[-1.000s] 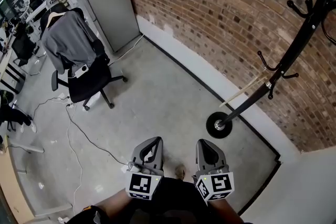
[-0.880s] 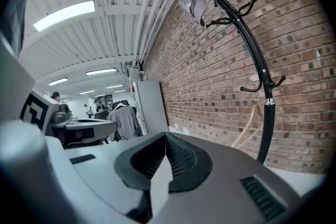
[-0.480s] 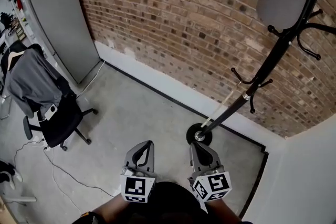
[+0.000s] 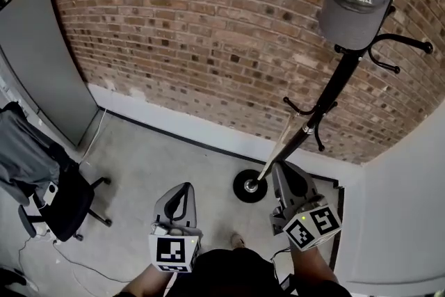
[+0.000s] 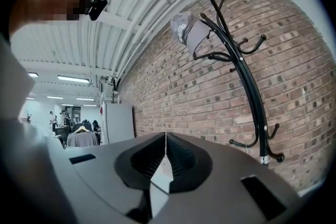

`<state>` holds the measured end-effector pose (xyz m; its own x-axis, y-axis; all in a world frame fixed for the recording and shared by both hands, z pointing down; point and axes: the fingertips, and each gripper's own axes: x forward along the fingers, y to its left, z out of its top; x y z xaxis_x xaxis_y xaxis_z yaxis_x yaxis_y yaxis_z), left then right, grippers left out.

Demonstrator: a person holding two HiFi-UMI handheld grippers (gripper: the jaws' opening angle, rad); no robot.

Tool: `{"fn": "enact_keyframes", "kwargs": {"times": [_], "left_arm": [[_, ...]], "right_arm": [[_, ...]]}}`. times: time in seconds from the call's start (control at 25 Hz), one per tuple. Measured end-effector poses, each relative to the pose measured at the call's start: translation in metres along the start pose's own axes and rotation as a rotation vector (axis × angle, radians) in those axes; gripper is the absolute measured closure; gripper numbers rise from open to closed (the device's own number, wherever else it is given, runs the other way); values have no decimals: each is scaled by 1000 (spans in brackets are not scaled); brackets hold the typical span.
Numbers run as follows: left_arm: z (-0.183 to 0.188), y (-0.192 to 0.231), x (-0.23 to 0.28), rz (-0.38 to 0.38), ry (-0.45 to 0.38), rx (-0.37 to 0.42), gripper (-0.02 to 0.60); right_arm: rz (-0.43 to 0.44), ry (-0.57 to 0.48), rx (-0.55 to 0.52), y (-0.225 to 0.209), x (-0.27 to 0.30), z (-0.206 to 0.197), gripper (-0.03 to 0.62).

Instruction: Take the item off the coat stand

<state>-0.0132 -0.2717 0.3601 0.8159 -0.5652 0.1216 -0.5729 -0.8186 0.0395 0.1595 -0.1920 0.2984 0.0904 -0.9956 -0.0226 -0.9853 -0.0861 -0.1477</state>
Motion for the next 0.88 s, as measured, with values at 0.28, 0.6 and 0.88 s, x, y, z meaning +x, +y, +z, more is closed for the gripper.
{"fn": "enact_keyframes", "kwargs": {"times": [0.28,0.6,0.88], "left_arm": [[61,-20,44,-10,-121,37,557],[90,-45,82,35,-146,68,555],[93,-56,98,85,-128,94,555]], "right_arm": [[53,-248,-19,-44,16,121,577],[158,-437,37,-99,29,209,493],[261,-516,62,-117,43,246,480]]}}
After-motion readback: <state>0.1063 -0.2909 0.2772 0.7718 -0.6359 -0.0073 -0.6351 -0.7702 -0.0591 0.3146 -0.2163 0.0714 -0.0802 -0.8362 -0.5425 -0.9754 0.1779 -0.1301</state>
